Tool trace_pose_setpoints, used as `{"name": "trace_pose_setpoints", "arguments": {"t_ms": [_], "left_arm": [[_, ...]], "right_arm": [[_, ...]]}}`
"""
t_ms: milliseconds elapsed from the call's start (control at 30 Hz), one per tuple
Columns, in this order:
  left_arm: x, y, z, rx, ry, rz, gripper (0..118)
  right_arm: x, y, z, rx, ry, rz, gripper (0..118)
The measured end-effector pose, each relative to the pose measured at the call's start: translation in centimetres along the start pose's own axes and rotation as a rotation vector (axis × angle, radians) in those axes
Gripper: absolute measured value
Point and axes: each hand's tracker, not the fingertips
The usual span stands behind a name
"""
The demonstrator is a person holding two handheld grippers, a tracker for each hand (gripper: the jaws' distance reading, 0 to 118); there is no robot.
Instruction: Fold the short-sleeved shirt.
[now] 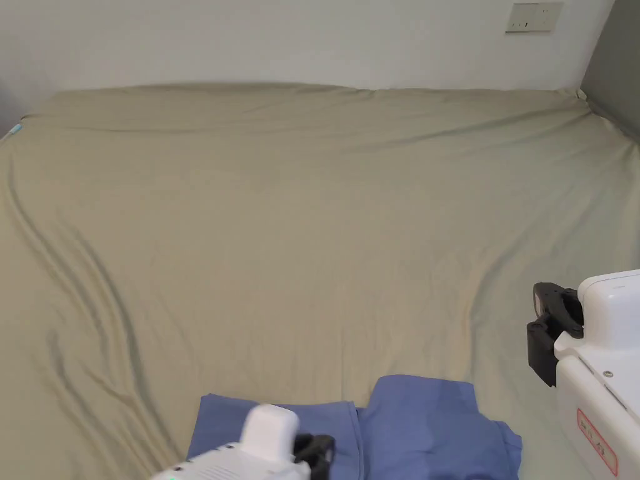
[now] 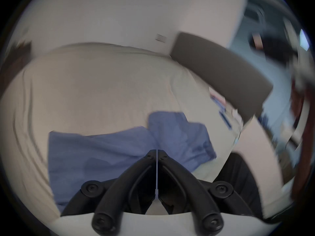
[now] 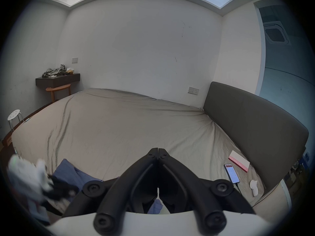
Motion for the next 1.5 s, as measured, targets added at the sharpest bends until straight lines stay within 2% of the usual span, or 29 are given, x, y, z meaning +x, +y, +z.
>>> {"name": "trace_pose_setpoints", "arguments": {"t_ms": [100,133,167,200,233,267,300,333,400,567,700,733,767,833,867,900,933,1000,1133,1333,1500], "left_arm": [[-6.4,1.4,3.1,0.013,-0.026,0.170,6],[-8.6,1.7,3.7,0.005,-0.045,0.218,18],[-10.2,1.8,4.2,-0.008,-0.052,0.260,36],[-12.1,1.7,4.8,-0.044,-0.030,0.314,61],[-13.4,1.5,5.1,-0.069,-0.032,0.360,93],[-15.0,1.0,5.0,-0.081,-0.065,0.412,111],[-16.3,0.5,5.1,-0.080,-0.090,0.461,118],[-17.4,0.0,5.1,-0.063,-0.104,0.506,118],[-17.4,-0.5,4.6,-0.084,-0.115,0.585,118],[-18.6,-1.6,0.6,-0.142,-0.205,0.671,118],[-18.4,-1.9,-2.3,-0.124,-0.396,0.776,118],[-18.0,-1.7,-2.9,-0.137,-0.394,0.800,115],[-17.8,-1.5,-3.1,-0.139,-0.321,0.785,107],[-14.8,-0.4,-1.5,-0.180,-0.223,0.682,102],[-14.7,0.1,-0.7,-0.182,-0.123,0.587,89],[-15.2,0.2,-0.3,-0.202,-0.011,0.514,54],[-16.1,-0.1,-0.1,-0.234,0.040,0.473,11],[-16.0,-0.8,0.2,-0.219,-0.095,0.584,10],[-15.2,-1.0,0.4,-0.199,-0.037,0.520,8],[-17.3,-1.4,2.5,-0.125,-0.090,0.567,7],[-19.8,-1.5,6.5,-0.070,-0.026,0.575,7]], "right_arm": [[-0.5,0.1,-0.1,-0.001,0.011,0.012,0],[-0.7,0.1,-0.2,-0.003,0.015,0.014,0],[-0.8,0.0,-0.3,-0.005,0.018,0.016,0],[-1.0,0.0,-0.3,-0.008,0.022,0.019,0],[-1.1,0.0,-0.3,-0.010,0.025,0.021,0],[-1.2,0.0,-0.3,-0.012,0.028,0.024,0],[-1.3,0.0,-0.3,-0.013,0.030,0.028,0],[-1.3,0.1,-0.3,-0.014,0.030,0.032,0],[-1.4,0.1,-0.4,-0.017,0.030,0.036,0],[-1.5,0.1,-0.5,-0.025,0.030,0.045,0],[-1.6,0.1,-0.5,-0.031,0.031,0.053,0],[-1.6,0.1,-0.5,-0.033,0.031,0.055,0],[-1.6,0.1,-0.5,-0.034,0.031,0.055,0],[-1.6,0.1,-0.6,-0.034,0.033,0.054,0],[-1.6,0.1,-0.6,-0.034,0.033,0.052,0],[-1.6,0.1,-0.7,-0.034,0.034,0.050,0],[-1.7,0.1,-0.8,-0.034,0.035,0.049,0],[-1.9,0.0,-1.0,-0.037,0.040,0.046,0],[-2.4,0.0,-1.0,-0.043,0.052,0.046,0],[-2.6,0.3,-0.6,-0.038,0.055,0.065,0],[-2.7,0.8,-0.6,-0.026,0.053,0.061,0]]}}
